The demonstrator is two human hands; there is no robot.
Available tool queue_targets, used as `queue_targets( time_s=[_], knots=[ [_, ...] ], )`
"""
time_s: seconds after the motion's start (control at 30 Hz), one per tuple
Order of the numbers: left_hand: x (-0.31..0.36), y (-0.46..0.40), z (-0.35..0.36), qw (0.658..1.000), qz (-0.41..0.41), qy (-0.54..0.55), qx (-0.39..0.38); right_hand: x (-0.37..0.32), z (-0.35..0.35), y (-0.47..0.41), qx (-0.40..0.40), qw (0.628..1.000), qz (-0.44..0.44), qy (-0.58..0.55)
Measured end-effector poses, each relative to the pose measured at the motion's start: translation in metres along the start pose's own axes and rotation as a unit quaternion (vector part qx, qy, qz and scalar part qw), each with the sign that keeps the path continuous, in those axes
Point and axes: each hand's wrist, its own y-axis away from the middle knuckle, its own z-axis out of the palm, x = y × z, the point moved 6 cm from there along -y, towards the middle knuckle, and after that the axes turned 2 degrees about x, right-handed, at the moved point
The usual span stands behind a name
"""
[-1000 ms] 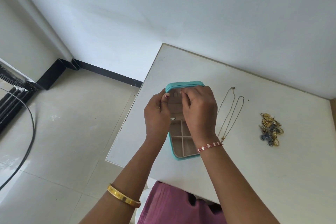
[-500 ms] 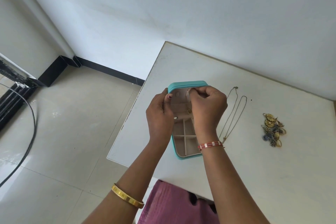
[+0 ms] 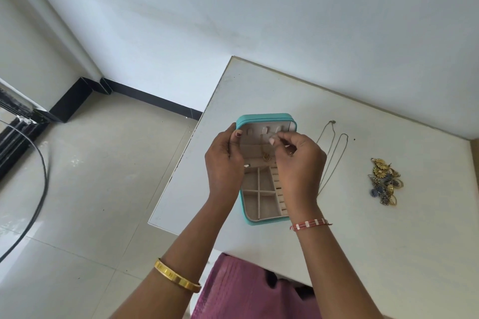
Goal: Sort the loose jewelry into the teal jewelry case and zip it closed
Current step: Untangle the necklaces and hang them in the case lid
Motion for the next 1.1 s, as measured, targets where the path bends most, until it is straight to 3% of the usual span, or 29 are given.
queue_targets(
  time_s=[0.3, 0.63, 1.1],
  knots=[
    [-0.001, 0.001, 0.003, 0.999, -0.011, 0.022, -0.032, 0.026, -0.030, 0.005, 0.035, 0.999, 0.032, -0.025],
    [-0.002, 0.003, 0.006, 0.997, -0.004, 0.024, -0.076, 0.047, -0.013, 0.008, -0.048, 0.994, 0.087, -0.035],
    [-0.005, 0.022, -0.004, 0.995, -0.018, 0.048, -0.086, 0.051, -0.012, 0.020, -0.055, 0.991, 0.106, -0.060]
  ],
)
